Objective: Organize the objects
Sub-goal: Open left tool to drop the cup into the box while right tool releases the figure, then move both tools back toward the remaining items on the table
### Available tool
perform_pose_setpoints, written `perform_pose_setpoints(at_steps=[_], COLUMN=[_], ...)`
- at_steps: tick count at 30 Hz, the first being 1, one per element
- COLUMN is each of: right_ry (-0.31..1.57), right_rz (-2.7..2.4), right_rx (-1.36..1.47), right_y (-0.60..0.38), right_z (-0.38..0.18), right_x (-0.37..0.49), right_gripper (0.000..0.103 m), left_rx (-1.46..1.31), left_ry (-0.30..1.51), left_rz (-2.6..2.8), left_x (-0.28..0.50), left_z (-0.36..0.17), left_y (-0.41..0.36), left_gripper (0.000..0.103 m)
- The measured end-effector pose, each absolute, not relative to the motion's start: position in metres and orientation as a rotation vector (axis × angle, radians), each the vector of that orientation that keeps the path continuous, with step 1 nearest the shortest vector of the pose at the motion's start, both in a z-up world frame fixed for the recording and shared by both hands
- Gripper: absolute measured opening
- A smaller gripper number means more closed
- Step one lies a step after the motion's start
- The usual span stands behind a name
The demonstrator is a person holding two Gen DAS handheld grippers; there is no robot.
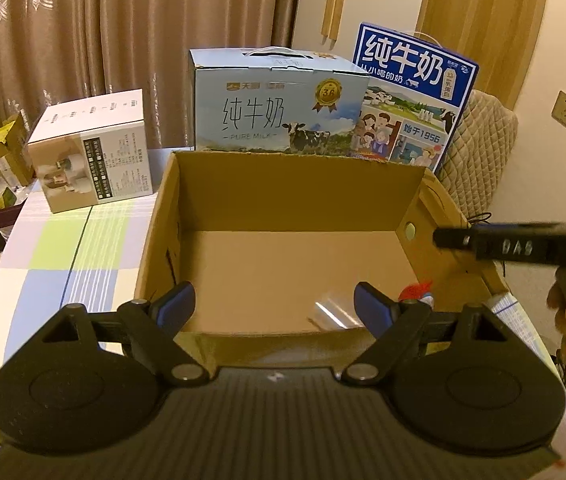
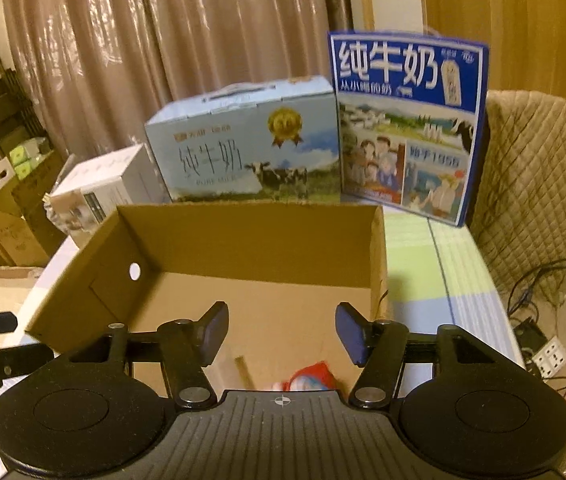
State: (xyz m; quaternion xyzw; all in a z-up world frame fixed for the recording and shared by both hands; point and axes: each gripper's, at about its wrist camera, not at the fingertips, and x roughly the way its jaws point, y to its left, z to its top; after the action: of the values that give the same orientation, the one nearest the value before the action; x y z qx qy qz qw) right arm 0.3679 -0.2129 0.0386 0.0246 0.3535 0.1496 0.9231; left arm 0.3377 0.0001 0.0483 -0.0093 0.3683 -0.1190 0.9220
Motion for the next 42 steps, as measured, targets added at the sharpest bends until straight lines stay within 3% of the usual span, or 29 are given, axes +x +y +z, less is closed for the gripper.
perform_pose_setpoints(at_steps=[10, 15, 21, 29, 42], right_ry=[0.654, 0.654, 0.668, 0.725, 0.782], right_rz=[0.321, 0.329, 0.364, 0.366, 0.342], right_rx=[0.094, 0.099, 0.123, 0.101, 0.112], right_y=[-0.232, -0.231, -0.229, -0.218, -0.218], right_z=[0.083, 0.088, 0.073, 0.037, 0.020], right_x=[0.289, 0.224, 0.147, 0.066, 0.038], right_gripper=[0.058, 0.065, 0.073, 0.078, 0.078], left_rx=[-0.054, -0.086, -0.095, -0.116, -0.114], left_ry=[0.702, 0.669, 0.639, 0.665, 0.749], left_rz=[-0.215, -0.194, -0.159, -0.108, -0.102], left_x=[0.273, 0.226, 0.165, 0.093, 0.051], left_z=[0.072, 0.087, 0.099, 0.083, 0.049], left_y=[0.015, 0.023, 0.031, 0.038, 0.037], left_gripper=[0.086, 0.090, 0.094, 0.102, 0.102])
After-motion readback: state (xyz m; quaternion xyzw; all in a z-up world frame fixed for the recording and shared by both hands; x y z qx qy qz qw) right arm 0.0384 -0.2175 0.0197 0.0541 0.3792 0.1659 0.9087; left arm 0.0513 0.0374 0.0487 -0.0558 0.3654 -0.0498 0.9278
